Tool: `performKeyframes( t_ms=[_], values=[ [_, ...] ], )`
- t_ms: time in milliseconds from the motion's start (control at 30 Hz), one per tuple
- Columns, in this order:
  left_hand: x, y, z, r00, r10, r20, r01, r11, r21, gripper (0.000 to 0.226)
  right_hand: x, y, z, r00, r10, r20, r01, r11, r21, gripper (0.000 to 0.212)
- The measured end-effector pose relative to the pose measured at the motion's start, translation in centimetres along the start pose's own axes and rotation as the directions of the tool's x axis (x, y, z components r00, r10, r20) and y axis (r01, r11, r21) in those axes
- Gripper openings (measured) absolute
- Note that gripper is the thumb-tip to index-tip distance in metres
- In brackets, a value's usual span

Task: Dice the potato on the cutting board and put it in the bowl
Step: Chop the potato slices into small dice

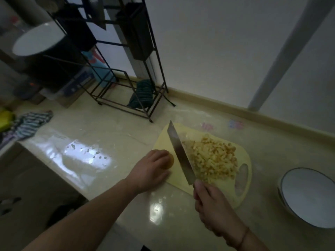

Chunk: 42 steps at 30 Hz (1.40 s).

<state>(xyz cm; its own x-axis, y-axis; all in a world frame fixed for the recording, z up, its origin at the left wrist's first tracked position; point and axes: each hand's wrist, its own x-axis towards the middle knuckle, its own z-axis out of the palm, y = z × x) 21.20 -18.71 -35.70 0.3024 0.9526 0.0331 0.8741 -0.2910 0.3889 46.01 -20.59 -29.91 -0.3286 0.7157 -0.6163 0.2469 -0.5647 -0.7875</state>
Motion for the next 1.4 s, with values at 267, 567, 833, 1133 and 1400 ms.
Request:
performKeyframes(
  t_ms=[267,567,833,1133,1400],
  values=[
    [0.6,0.1,1.1,0.982,-0.029,-0.187,0.030,1.000,0.001,0.036,3.4,1.1,2.1,0.992,-0.117,-0.054,0.094,0.941,-0.326,0.051],
    [1.1,-0.5,1.1,0.994,-0.057,-0.092,0.059,0.998,0.020,0.045,2.8,-0.3,0.9,0.999,0.018,-0.029,-0.022,0.989,-0.144,0.047],
    [1.3,-0.1,1.0,0.992,-0.031,-0.119,0.040,0.996,0.076,0.047,2.5,0.7,0.9,0.987,-0.099,-0.129,0.069,0.974,-0.217,0.049],
    [1.3,-0.9,1.0,0.992,0.020,-0.124,-0.011,0.998,0.068,0.042,3.6,1.2,1.7,0.970,-0.211,-0.124,0.151,0.915,-0.375,0.056],
    [1.7,-1.0,1.1,0.988,0.072,-0.134,-0.061,0.995,0.079,0.038,3.3,0.8,1.7,0.981,-0.173,-0.089,0.127,0.915,-0.383,0.060]
  ],
)
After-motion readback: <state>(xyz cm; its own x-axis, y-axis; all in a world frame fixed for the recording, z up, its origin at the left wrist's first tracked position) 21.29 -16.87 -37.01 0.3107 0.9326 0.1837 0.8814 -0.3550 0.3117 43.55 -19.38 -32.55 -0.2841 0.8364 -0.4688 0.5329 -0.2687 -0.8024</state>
